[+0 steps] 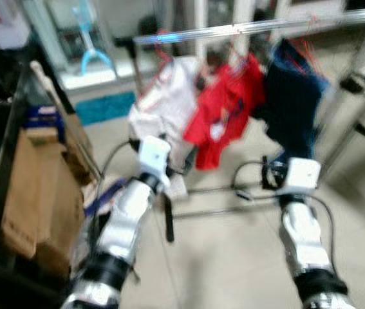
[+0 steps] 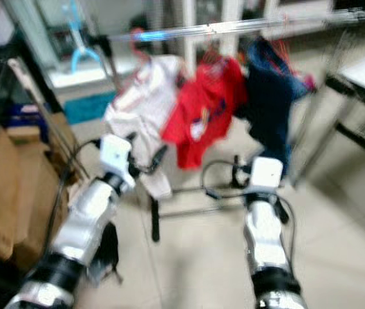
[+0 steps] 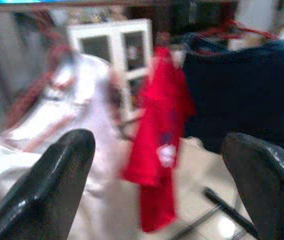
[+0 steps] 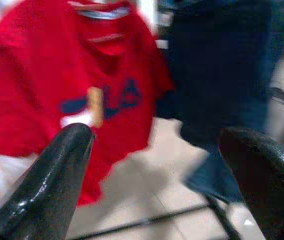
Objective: Hang hanger
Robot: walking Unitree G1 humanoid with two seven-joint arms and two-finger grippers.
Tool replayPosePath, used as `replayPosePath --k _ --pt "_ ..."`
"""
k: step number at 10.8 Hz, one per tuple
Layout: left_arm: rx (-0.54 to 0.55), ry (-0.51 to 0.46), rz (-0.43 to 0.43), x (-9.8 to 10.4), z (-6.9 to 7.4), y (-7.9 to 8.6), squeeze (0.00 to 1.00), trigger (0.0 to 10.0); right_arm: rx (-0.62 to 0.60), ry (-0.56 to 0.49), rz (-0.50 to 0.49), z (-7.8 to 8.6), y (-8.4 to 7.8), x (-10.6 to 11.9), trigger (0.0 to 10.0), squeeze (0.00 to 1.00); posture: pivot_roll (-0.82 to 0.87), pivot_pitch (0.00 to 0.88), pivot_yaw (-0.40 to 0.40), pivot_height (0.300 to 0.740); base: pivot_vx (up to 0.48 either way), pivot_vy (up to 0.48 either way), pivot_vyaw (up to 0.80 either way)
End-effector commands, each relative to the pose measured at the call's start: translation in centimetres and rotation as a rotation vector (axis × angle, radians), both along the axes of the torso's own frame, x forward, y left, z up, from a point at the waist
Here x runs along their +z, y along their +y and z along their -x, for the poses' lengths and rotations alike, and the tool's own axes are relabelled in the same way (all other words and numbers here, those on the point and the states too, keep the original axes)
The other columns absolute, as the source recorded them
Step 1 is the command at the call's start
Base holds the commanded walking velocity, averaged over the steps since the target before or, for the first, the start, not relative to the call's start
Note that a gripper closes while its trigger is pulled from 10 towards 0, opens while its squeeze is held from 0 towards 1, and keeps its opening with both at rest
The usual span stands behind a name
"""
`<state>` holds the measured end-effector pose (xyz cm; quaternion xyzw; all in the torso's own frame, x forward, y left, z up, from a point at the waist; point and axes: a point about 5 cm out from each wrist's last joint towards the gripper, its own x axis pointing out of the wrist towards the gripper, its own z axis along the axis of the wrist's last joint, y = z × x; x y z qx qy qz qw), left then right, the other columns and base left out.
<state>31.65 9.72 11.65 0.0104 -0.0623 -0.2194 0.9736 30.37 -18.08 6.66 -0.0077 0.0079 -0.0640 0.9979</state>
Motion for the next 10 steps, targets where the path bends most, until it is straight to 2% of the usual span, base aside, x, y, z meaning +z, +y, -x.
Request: replayPosePath --k 1,2,5,6,10 --pt "0.045 0.011 0.003 -0.1 -0.2 1.2 0.0 10.0 0.046 -0.014 0.001 -0.2 1.3 0.3 10.0 0.0 -0.06 0.0 0.091 0.74 0.416 0.24 0.0" --pt "0.046 -0.002 0.014 0.3 -0.2 1.1 0.0 10.0 0.08 -0.033 -0.003 -0.2 1.9 0.6 10.0 0.0 -0.05 0.0 0.089 0.74 0.274 0.394 0.0" --pt "0.062 -0.028 -0.009 1.3 -0.6 0.9 0.0 10.0 0.103 -0.045 -0.002 0.1 2.4 0.8 10.0 0.0 -0.04 0.0 0.085 0.74 0.0 0.0 0.0" --pt "0.056 -0.033 -0.003 1.5 -0.6 1.0 0.0 10.0 0.108 -0.045 -0.002 0.8 2.3 0.4 10.0 0.0 -0.04 0.0 0.087 0.74 0.0 0.0 0.0" --pt "0.019 0.026 -0.022 0.0 0.1 -0.1 0.0 10.0 0.074 -0.014 -0.02 0.5 1.5 0.2 10.0 0.0 -0.05 0.0 0.095 0.74 0.0 0.0 0.0"
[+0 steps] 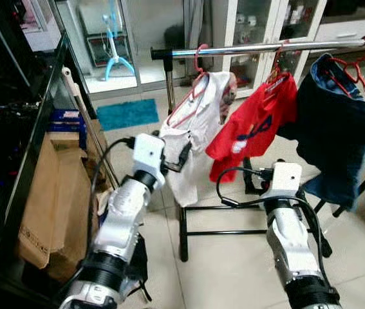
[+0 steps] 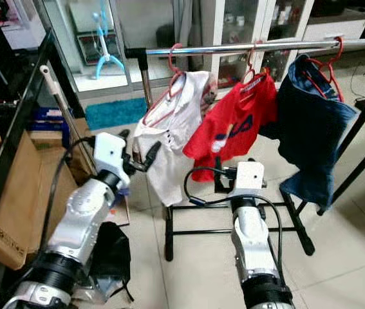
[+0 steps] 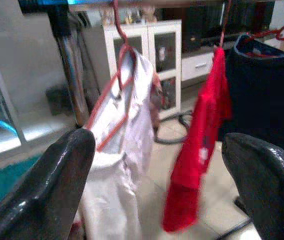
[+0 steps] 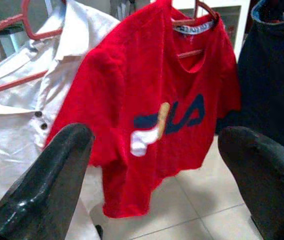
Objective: Hang hanger
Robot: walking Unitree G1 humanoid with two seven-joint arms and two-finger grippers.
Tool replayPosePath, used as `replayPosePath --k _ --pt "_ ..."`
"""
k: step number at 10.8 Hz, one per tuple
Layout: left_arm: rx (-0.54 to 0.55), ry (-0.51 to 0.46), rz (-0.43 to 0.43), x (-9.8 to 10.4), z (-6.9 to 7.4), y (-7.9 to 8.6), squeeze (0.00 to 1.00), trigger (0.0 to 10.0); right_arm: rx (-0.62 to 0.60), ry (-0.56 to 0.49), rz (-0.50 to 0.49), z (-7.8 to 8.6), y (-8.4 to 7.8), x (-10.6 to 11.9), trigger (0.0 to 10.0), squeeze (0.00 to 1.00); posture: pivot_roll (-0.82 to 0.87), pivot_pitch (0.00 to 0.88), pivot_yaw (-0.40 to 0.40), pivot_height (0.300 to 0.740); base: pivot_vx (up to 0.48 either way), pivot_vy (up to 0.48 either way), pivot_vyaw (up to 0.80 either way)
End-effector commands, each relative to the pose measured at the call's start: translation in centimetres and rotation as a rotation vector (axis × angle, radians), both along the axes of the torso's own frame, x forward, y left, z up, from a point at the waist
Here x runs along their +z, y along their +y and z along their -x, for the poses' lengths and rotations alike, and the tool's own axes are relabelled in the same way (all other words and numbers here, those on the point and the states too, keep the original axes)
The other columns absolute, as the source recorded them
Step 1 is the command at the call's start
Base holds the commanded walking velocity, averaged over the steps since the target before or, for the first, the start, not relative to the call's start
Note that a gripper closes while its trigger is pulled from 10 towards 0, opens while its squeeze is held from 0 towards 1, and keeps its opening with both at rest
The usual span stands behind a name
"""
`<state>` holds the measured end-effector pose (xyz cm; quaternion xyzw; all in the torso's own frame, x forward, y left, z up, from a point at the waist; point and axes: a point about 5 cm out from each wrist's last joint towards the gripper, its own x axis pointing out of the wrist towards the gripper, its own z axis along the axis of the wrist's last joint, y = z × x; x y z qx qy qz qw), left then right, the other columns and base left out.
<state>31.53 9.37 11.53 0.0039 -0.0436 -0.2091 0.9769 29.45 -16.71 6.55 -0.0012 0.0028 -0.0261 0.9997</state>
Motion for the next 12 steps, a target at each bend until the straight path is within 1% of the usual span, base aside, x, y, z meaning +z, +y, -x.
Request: replayPosePath --k 1,2,3,4,5,6,7,8,9,10,11,12 --pt "0.017 0.074 0.059 -0.7 0.3 0.1 0.0 10.0 -0.013 -0.001 -0.015 -0.4 -0.2 0.4 10.0 0.0 -0.06 0.0 0.095 0.74 0.0 0.0 0.0" --pt "0.031 0.12 0.11 -1.2 0.5 -0.1 0.0 10.0 -0.017 -0.005 -0.017 -0.4 -0.3 0.5 10.0 0.0 -0.06 0.0 0.095 0.74 0.0 0.0 0.0" --pt "0.01 0.092 0.087 -1.0 0.8 -0.8 0.0 10.0 -0.022 -0.019 -0.014 -0.6 -0.4 1.0 10.0 0.0 -0.06 0.0 0.093 0.74 0.0 0.0 0.0" --pt "0.002 0.075 0.073 -0.8 0.8 -1.0 0.0 10.0 -0.024 -0.031 -0.009 -0.7 -0.4 1.4 10.0 0.0 -0.06 0.0 0.093 0.74 0.0 0.0 0.0" --pt "-0.011 0.036 0.06 -0.1 0.4 -0.9 0.0 10.0 -0.028 -0.062 0.007 -1.1 -0.3 2.3 10.0 0.0 -0.06 0.0 0.095 0.74 0.0 0.0 0.0" --pt "0.021 0.011 0.073 0.6 -0.2 -0.1 0.0 10.0 -0.058 -0.059 0.013 -1.1 -0.7 2.3 10.0 0.0 -0.06 0.0 0.095 0.74 0.424 0.0 0.0" --pt "0.036 0.0 0.068 0.9 -0.3 0.3 0.0 10.0 -0.08 -0.089 0.022 -0.9 -1.0 2.7 10.0 0.0 -0.06 0.0 0.095 0.74 0.458 0.0 0.0" --pt "0.036 -0.049 0.051 1.9 -0.5 0.2 0.0 10.0 -0.133 -0.179 0.075 -0.9 -1.7 4.7 10.0 0.0 -0.06 0.0 0.097 0.74 0.458 0.0 0.0" --pt "0.012 -0.106 0.032 3.3 -0.7 -0.3 0.0 10.0 -0.178 -0.24 0.099 -1.1 -2.2 6.7 10.0 0.0 -0.07 0.0 0.099 0.74 0.458 0.0 0.0" --pt "-0.01 -0.143 0.019 4.7 -1.2 -0.8 0.0 10.0 -0.182 -0.263 0.065 -1.4 -2.4 7.9 10.0 0.0 -0.07 0.0 0.101 0.74 0.458 0.0 0.0" --pt "-0.009 -0.149 0.015 5.4 -1.8 -0.9 0.0 10.0 -0.106 -0.223 0.043 -1.1 -1.8 7.1 10.0 0.0 -0.07 0.0 0.104 0.74 0.461 0.0 0.0" --pt "0.011 -0.14 0.013 5.7 -2.5 -0.6 0.0 10.0 -0.055 -0.174 0.027 -0.7 -1.3 6.0 10.0 0.0 -0.07 0.0 0.104 0.74 0.461 0.0 0.0"
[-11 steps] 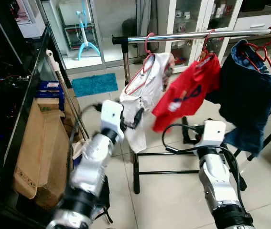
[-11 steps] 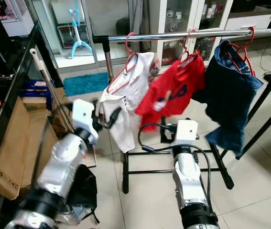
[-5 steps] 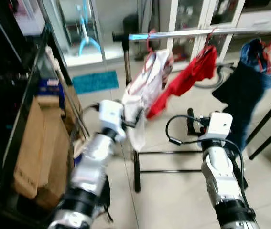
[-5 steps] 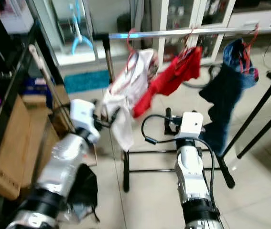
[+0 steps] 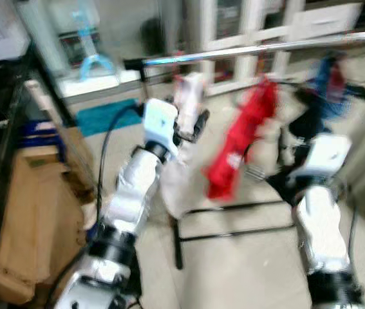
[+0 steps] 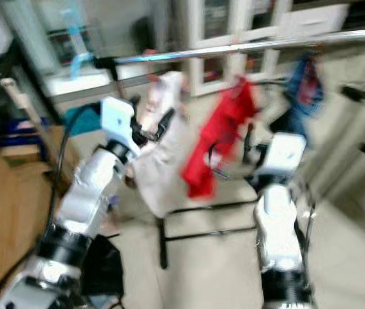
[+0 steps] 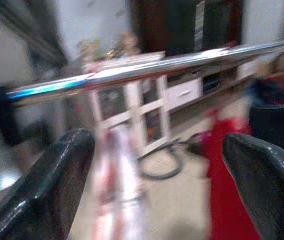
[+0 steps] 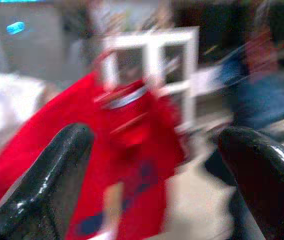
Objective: Hang hanger
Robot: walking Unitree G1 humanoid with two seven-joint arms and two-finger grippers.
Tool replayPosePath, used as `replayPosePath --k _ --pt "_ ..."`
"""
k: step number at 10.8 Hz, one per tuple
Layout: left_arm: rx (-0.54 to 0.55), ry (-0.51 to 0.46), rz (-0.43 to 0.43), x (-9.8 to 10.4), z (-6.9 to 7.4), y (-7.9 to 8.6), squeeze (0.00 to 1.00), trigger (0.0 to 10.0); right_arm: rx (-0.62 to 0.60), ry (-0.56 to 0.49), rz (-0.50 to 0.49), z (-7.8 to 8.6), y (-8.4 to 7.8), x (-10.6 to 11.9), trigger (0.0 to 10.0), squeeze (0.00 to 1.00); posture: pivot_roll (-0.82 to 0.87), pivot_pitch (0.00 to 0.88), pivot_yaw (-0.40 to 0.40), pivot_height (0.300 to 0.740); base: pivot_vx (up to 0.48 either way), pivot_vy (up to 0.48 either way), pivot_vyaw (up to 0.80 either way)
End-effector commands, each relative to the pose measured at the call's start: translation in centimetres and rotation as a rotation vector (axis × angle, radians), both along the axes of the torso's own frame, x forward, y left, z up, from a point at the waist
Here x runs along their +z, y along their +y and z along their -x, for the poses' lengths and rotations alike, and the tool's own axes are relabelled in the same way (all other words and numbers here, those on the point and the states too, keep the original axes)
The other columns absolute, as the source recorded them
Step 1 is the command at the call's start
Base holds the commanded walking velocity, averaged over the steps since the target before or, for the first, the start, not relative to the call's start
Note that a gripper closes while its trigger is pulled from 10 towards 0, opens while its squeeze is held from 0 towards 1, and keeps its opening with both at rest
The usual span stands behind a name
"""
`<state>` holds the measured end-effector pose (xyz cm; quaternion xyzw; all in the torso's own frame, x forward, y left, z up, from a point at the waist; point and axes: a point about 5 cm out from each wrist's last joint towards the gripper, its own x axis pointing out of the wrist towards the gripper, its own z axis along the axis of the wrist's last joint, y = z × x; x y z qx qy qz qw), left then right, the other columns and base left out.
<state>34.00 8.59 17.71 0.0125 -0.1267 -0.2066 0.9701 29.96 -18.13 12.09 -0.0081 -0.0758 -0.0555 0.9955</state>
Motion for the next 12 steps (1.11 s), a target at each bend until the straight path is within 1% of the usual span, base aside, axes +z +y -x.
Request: replayPosePath --k 1,2,3,4,6,7,8,9,11,12 --pt "0.045 0.041 0.025 -0.1 -0.7 0.8 0.0 10.0 0.112 0.028 -0.023 0.4 1.3 -0.4 10.0 0.0 -0.08 0.0 0.111 0.74 0.45 0.0 0.0" --pt "0.061 0.036 0.026 0.0 -0.8 1.0 0.0 10.0 0.16 0.029 -0.038 0.7 1.8 -0.3 10.0 0.0 -0.08 0.0 0.114 0.74 0.442 0.0 0.0" --pt "0.102 0.02 0.069 1.1 -0.9 1.6 0.0 10.0 0.336 0.019 -0.01 2.1 2.5 0.8 10.0 0.0 -0.09 0.0 0.117 0.74 0.0 0.0 0.0" --pt "0.105 -0.011 0.064 2.2 -0.8 1.9 0.0 10.0 0.413 0.014 0.023 3.3 2.2 1.7 10.0 0.0 -0.09 0.0 0.118 0.74 0.0 0.0 0.0" --pt "0.144 -0.011 0.049 2.9 -1.6 2.8 0.0 10.0 0.496 0.019 0.042 4.6 2.8 2.4 10.0 0.0 -0.1 0.0 0.119 0.74 0.0 0.0 0.0" --pt "0.137 0.007 0.044 3.1 -2.0 3.1 0.0 10.0 0.517 0.046 0.045 5.1 2.6 2.3 10.0 0.0 -0.11 0.0 0.122 0.74 0.0 0.0 0.0" --pt "0.108 0.04 0.041 3.2 -2.5 3.1 0.0 10.0 0.513 0.072 0.04 5.2 2.4 2.0 10.0 0.0 -0.11 0.0 0.128 0.74 0.0 0.0 0.0" --pt "0.034 0.101 0.056 2.9 -2.9 2.7 0.0 10.0 0.503 0.101 0.022 5.4 2.4 1.5 10.0 0.0 -0.11 0.0 0.136 0.74 0.0 0.0 0.0" --pt "-0.067 0.147 0.014 1.9 -3.5 1.3 0.0 10.0 0.494 0.142 0.003 5.8 2.6 0.3 10.0 0.0 -0.12 0.0 0.143 0.74 0.0 0.0 0.0" --pt "-0.114 0.192 0.008 1.6 -3.8 0.8 0.0 10.0 0.502 0.145 -0.002 6.2 3.2 0.4 10.0 0.0 -0.15 0.009 0.154 0.74 0.0 0.0 0.0"
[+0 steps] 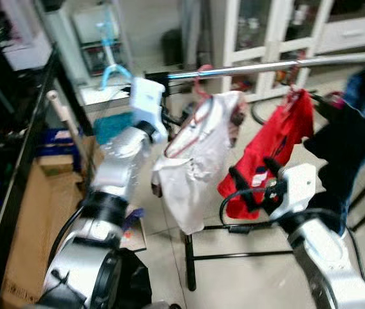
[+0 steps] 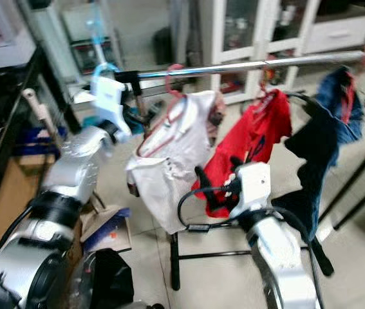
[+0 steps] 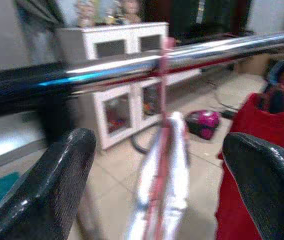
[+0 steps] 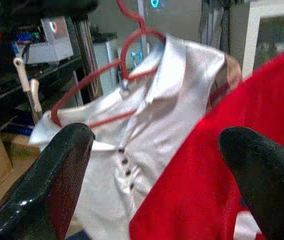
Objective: Hang hanger
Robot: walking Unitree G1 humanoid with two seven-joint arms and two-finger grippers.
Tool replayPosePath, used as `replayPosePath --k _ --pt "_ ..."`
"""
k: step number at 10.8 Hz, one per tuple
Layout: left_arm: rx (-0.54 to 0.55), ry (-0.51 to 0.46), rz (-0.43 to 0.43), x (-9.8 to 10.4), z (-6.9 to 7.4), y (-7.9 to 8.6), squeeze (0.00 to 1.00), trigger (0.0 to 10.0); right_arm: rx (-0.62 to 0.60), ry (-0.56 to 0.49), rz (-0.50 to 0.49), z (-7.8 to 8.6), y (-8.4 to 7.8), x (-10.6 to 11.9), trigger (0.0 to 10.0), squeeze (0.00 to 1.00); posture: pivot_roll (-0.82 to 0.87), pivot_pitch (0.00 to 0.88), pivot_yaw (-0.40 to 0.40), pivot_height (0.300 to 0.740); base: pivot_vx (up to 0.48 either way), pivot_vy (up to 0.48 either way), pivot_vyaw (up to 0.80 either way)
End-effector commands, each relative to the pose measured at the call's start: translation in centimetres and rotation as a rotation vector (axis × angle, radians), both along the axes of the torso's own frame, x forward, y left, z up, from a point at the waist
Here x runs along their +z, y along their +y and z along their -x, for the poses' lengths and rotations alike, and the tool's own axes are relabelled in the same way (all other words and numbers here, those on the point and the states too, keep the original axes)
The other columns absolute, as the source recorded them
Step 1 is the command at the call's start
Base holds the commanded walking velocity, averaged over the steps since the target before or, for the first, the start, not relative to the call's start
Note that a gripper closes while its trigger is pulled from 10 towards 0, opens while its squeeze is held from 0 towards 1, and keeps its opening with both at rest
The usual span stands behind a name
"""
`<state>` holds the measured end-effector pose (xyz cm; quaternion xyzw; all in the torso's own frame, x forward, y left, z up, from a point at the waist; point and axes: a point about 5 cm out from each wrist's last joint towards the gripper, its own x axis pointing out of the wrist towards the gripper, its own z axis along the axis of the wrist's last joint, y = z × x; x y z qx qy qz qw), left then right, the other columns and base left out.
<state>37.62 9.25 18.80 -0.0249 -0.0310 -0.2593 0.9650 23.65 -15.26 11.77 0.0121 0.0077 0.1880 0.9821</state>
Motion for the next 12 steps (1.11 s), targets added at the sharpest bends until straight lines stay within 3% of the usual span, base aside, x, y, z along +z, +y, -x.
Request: replayPosePath --k 1,3,5,9,10,12 --pt "-0.021 0.001 -0.004 0.8 -0.3 -0.2 0.0 10.0 0.018 -0.018 0.005 0.3 0.6 0.7 10.0 0.0 -0.17 0.032 0.159 0.74 0.0 0.0 0.0" --pt "-0.024 0.0 -0.046 0.6 -0.8 -0.6 0.0 10.0 0.016 0.02 0.016 1.3 0.6 -0.1 10.0 0.0 -0.19 0.062 0.16 0.74 0.0 0.0 0.0" --pt "0.028 0.019 -0.09 -0.1 -2.0 0.1 0.0 10.0 0.009 0.036 0.025 2.0 0.6 -0.2 10.0 0.0 -0.22 0.076 0.166 0.74 0.0 0.0 0.0" --pt "0.102 0.02 -0.103 0.5 -3.0 0.9 0.0 9.7 -0.012 0.042 0.028 2.1 0.4 -0.2 10.0 0.0 -0.24 0.068 0.172 0.74 0.0 0.0 0.0" --pt "0.126 0.032 -0.099 0.4 -3.1 1.2 0.0 0.0 -0.016 0.046 0.03 2.1 0.4 -0.2 10.0 0.0 -0.24 0.068 0.172 0.74 0.0 0.0 0.0" --pt "0.212 0.117 -0.088 -0.8 -3.2 2.2 0.0 0.0 -0.019 0.053 0.03 1.9 0.4 -0.3 10.0 0.0 -0.23 0.065 0.169 0.74 0.0 0.0 0.0"
